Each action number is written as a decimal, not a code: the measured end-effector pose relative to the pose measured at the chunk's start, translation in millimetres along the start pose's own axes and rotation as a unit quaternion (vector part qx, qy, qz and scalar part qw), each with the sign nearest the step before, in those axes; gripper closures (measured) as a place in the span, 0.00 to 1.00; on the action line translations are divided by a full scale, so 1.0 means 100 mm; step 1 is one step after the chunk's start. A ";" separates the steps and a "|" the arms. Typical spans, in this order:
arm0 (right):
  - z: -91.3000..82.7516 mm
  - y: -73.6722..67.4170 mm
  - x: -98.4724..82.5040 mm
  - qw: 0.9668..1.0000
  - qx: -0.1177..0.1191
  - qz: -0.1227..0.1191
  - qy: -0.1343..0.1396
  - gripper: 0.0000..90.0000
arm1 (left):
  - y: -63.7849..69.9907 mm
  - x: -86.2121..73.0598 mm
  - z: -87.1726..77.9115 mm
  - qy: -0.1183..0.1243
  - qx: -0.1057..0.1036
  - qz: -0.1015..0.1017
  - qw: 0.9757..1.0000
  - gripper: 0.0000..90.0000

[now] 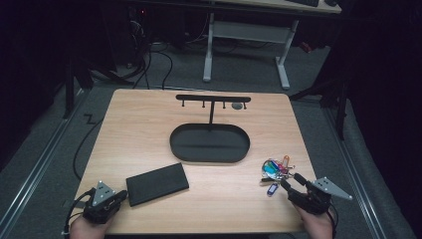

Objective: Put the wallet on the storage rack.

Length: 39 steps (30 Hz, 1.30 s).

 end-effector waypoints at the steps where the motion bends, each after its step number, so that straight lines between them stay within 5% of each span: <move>1: 0.01 0.00 0.00 1.000 0.001 -0.001 0.000 0.42 | 0.01 0.01 0.00 0.000 0.001 0.002 1.000 0.98; 10: 0.00 0.00 -0.01 1.000 0.001 0.002 -0.003 0.42 | 0.19 0.05 -0.01 0.002 -0.021 0.031 0.999 0.98; 16: -0.01 0.02 -0.02 1.000 0.000 0.002 -0.002 0.42 | 0.44 0.11 -0.02 0.005 -0.039 0.076 0.996 0.97; 25: 0.00 0.02 -0.02 1.000 0.000 0.003 -0.003 0.42 | 0.60 0.12 -0.04 0.006 -0.065 0.097 0.993 0.97; 29: 0.01 0.02 -0.02 1.000 0.000 0.001 -0.004 0.42 | 0.74 0.13 -0.04 0.007 -0.082 0.117 0.990 0.96; 39: -0.04 0.05 -0.05 1.000 -0.005 0.005 -0.005 0.42 | 0.89 0.22 -0.08 0.019 -0.096 0.136 0.986 0.90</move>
Point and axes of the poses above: each handheld gripper's, and its own axes: z roughly forward along the jaws, x roughly out of its top, y roughly to its right, the point moved 5 cm from there along z, roughly forward along the jaws, and after that the axes turned 2 degrees about -y, right-handed, at the moved point
